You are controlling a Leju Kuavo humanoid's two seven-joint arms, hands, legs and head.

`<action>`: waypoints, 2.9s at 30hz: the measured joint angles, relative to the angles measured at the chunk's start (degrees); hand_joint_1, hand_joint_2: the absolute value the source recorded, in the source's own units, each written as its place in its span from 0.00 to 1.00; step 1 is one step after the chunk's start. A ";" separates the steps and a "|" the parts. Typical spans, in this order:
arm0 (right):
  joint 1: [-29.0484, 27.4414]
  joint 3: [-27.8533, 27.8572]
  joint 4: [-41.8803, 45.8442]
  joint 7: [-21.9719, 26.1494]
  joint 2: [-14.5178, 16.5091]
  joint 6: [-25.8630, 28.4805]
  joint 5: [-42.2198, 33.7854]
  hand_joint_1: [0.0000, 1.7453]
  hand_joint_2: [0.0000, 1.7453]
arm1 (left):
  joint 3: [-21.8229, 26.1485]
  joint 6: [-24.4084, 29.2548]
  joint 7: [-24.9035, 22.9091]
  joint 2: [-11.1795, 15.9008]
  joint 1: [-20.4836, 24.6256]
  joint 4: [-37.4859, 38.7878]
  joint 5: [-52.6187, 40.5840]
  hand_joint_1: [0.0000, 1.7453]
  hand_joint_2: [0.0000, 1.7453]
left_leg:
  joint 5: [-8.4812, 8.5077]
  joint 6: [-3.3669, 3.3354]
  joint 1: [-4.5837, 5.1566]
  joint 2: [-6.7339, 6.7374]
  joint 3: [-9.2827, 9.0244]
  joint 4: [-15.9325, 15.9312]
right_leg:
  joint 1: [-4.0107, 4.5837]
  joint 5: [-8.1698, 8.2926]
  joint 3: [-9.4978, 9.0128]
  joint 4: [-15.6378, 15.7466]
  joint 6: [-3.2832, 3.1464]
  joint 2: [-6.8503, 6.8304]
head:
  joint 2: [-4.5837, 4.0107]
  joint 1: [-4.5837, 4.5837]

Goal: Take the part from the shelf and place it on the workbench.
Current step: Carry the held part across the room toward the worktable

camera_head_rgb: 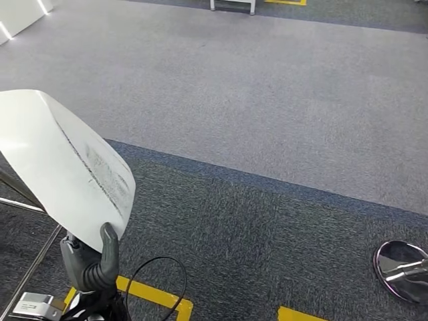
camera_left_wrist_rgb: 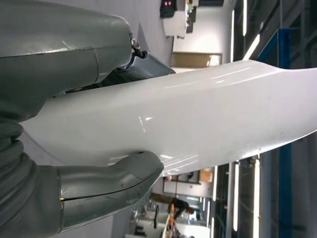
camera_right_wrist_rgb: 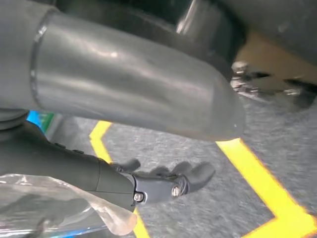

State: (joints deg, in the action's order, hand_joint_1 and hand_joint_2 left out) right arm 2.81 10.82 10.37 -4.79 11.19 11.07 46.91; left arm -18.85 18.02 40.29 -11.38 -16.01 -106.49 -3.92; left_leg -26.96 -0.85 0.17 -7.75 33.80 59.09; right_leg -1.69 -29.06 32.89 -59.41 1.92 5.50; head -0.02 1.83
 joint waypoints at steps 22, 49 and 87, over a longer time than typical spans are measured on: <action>0.35 0.39 0.21 0.73 -0.01 0.21 0.17 0.00 0.00 | -0.08 0.56 0.02 -0.31 1.90 1.21 0.17 1.00 1.00 | 0.96 -1.51 0.11 7.09 0.06 -0.83 | 0.50 -8.77 3.28 -12.50 0.67 -5.77 | 0.00 0.08; 0.43 1.11 0.32 0.75 -0.11 -0.04 0.81 0.00 0.00 | -0.18 -0.02 0.01 -0.33 3.11 3.25 0.42 1.00 1.00 | 0.92 -0.71 0.19 9.81 -0.10 -0.91 | 0.83 -3.31 -3.03 0.00 0.46 -10.83 | 0.00 0.39; 0.01 2.11 0.43 0.61 -0.07 0.11 1.54 0.00 0.00 | -0.12 0.87 0.02 -0.33 3.26 4.66 0.00 1.00 1.00 | 0.61 -1.49 -0.09 3.67 -0.92 -1.11 | 0.81 -2.55 3.77 -8.20 0.88 -4.75 | 0.00 -0.34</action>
State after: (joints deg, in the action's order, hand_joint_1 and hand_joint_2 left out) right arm 2.82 12.93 10.80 -4.17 11.13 11.18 48.45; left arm -18.97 18.89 40.30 -11.72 -12.75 -101.83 -3.92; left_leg -26.35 -2.34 0.08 -4.08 32.88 57.97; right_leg -0.88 -31.61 36.65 -67.61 2.81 0.75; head -0.02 1.49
